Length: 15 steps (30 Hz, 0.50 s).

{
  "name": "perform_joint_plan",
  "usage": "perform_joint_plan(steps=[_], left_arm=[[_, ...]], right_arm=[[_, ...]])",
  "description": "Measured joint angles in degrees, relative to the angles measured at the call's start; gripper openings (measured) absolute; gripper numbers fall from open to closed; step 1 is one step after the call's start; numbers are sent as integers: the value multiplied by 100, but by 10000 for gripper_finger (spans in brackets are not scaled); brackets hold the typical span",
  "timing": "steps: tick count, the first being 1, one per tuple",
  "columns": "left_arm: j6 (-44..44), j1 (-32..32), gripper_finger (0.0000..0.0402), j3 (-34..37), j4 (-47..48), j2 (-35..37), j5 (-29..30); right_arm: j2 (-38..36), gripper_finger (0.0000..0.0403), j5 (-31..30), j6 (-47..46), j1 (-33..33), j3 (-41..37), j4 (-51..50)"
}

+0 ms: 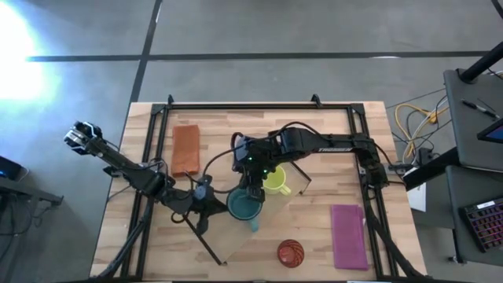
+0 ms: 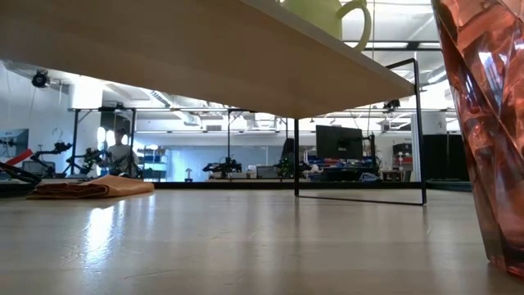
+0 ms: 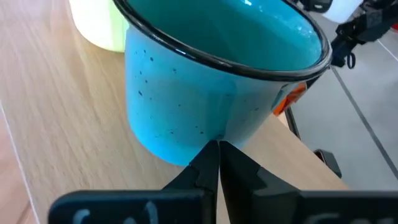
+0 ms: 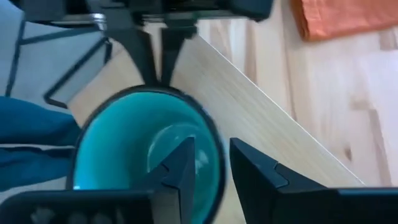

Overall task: Stack small to large cups/mugs on shelf
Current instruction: Put the blue mug on the shelf

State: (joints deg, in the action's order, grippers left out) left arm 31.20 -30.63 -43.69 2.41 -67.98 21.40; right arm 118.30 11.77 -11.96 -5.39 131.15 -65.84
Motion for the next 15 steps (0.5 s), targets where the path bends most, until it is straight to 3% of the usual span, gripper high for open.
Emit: perform_joint_plan(steps=[9, 15], left_arm=[[-2, 83, 0, 3, -492, -278, -35], [-3, 105, 0, 3, -482, -237, -34]], right_arm=[[2, 93, -163, 39, 15, -15, -670], [-106, 93, -804, 19, 3, -15, -895]])
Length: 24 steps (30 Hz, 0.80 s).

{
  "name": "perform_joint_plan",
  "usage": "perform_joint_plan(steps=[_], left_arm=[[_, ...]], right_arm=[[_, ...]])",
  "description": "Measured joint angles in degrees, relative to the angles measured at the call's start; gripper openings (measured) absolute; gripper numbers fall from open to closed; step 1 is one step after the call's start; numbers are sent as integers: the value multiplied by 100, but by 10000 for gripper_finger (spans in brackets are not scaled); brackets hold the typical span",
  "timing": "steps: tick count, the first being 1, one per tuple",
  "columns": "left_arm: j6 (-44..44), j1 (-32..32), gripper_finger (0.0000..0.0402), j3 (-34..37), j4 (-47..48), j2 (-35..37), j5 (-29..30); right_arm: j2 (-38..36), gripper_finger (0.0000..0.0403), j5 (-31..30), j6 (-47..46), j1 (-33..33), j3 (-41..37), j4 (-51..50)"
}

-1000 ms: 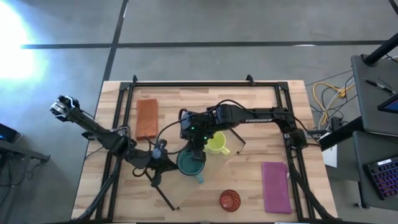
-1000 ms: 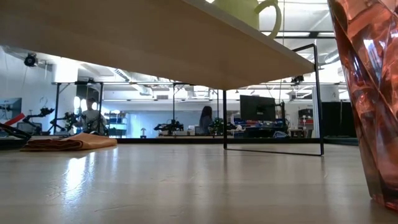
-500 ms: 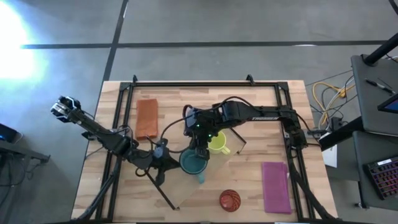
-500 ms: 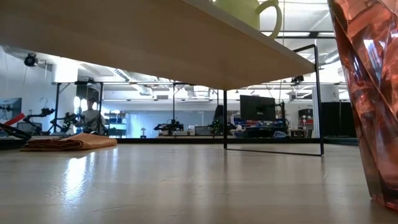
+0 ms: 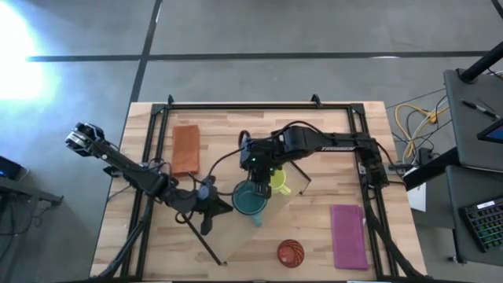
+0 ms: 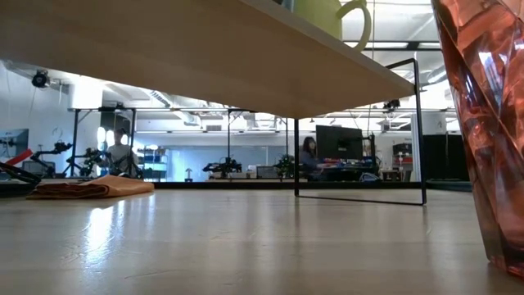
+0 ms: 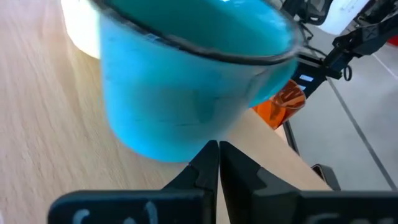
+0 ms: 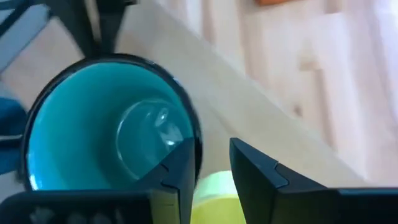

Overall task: Stack small to large cups/mugs on shelf
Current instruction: Put the blue mug on the shelf, then adjust the yellow mug on the shelf

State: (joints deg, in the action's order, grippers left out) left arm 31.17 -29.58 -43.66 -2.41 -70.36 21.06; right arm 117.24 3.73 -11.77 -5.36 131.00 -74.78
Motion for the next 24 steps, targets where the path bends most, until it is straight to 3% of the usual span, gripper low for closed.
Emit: perform_joint_plan(steps=[3, 12, 24], left_arm=[[-2, 0, 0, 15, 44, 113, 24], [3, 2, 0, 168, 37, 204, 73], [-22, 125, 0, 168, -69, 204, 194]], right_arm=[[-74, 93, -251, -27, 5, 4, -46], [-161, 80, 130, -70, -16, 13, 32], [-332, 74, -830, -316, -25, 13, -834]])
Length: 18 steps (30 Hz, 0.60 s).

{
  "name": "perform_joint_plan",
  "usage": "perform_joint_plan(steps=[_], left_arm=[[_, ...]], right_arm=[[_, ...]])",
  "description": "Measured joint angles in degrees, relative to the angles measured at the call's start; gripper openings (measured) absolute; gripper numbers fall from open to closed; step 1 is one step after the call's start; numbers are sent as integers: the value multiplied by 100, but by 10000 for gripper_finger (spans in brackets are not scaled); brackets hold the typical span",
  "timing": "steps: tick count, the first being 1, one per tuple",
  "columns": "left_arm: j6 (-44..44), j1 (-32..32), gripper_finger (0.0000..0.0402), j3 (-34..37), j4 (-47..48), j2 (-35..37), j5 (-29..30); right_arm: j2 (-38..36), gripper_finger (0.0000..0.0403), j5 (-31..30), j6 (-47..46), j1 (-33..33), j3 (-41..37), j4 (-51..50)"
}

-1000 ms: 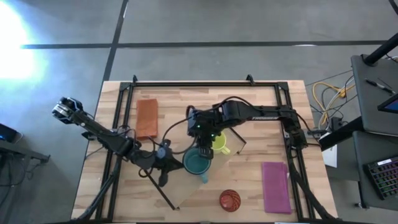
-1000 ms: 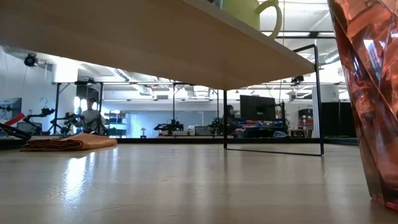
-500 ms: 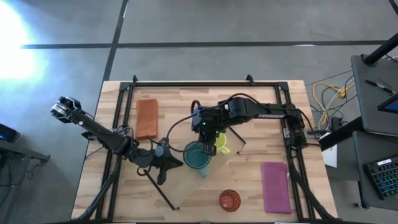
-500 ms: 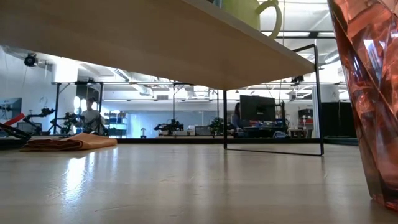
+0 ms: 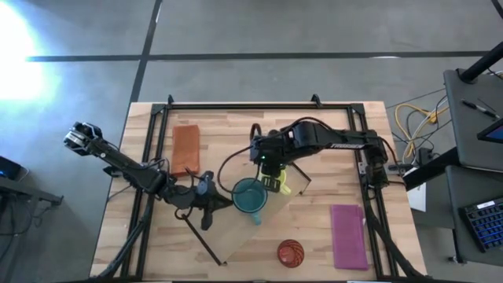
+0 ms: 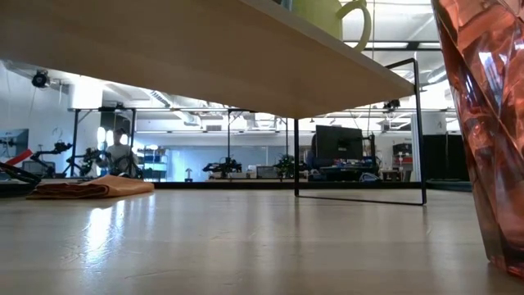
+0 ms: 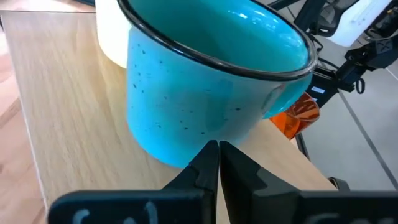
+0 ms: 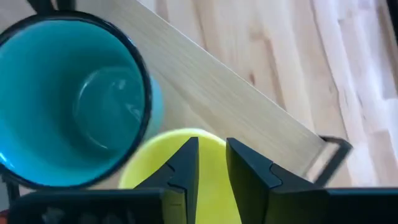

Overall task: Stack small to large cups/mugs on shelf
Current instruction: Adjust the yellow mug on the shelf

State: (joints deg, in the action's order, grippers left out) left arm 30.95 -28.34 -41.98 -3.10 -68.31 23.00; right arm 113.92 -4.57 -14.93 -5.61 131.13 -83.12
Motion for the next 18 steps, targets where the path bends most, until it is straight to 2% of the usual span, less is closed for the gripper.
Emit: perform_joint_plan(steps=[7, 18], left_arm=[[3, 15, 0, 11, -14, 0, -2], [8, 26, 0, 13, -11, 0, -2]], right_arm=[[-73, 64, -154, -321, 1, -6, -699], [-52, 43, 45, -861, -2, -320, -685]])
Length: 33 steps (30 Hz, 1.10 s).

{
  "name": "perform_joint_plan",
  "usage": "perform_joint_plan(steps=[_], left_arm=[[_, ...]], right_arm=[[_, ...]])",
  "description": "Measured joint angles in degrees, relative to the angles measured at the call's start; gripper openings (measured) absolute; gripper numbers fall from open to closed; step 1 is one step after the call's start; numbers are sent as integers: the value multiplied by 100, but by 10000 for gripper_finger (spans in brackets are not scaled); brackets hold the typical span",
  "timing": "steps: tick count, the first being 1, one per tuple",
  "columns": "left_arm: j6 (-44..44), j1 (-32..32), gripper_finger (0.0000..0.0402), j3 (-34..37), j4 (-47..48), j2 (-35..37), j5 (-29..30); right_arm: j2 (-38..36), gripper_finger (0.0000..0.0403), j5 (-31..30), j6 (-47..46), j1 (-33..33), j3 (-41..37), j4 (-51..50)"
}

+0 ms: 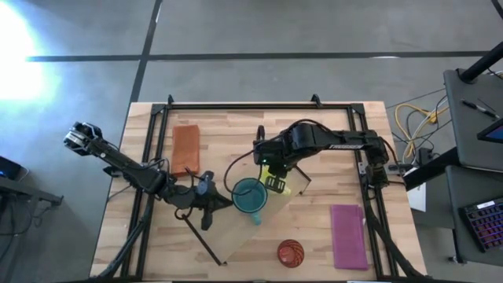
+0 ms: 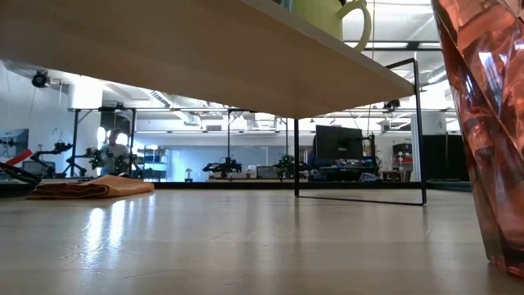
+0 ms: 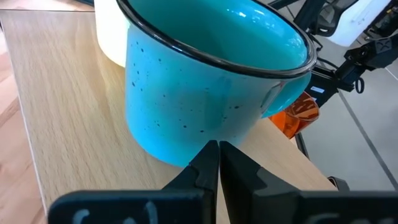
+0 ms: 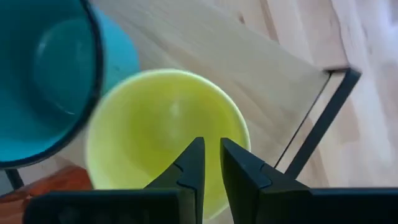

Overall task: Stack small to large cups/mugs on shelf
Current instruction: Adjust the yellow mug on the shelf, then put the orange glass on the shelf

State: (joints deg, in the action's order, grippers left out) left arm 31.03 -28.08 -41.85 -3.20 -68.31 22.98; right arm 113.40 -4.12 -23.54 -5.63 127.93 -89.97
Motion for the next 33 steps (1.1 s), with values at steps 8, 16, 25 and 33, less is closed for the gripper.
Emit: perform_joint_plan(steps=[8, 16, 25, 33], left_arm=[[4, 3, 0, 0, -2, 0, 0], [1, 35, 0, 0, 2, 0, 0], [-40, 37, 0, 3, 12, 0, -19], [-164, 35, 0, 7, 24, 0, -293]], right_arm=[[-11, 43, -193, -1042, 31, -332, -4], [-53, 43, -68, -1200, 1, -388, -6], [-569, 43, -243, -1113, -234, -333, 50], [-1206, 43, 669, -1625, -841, -337, 389]])
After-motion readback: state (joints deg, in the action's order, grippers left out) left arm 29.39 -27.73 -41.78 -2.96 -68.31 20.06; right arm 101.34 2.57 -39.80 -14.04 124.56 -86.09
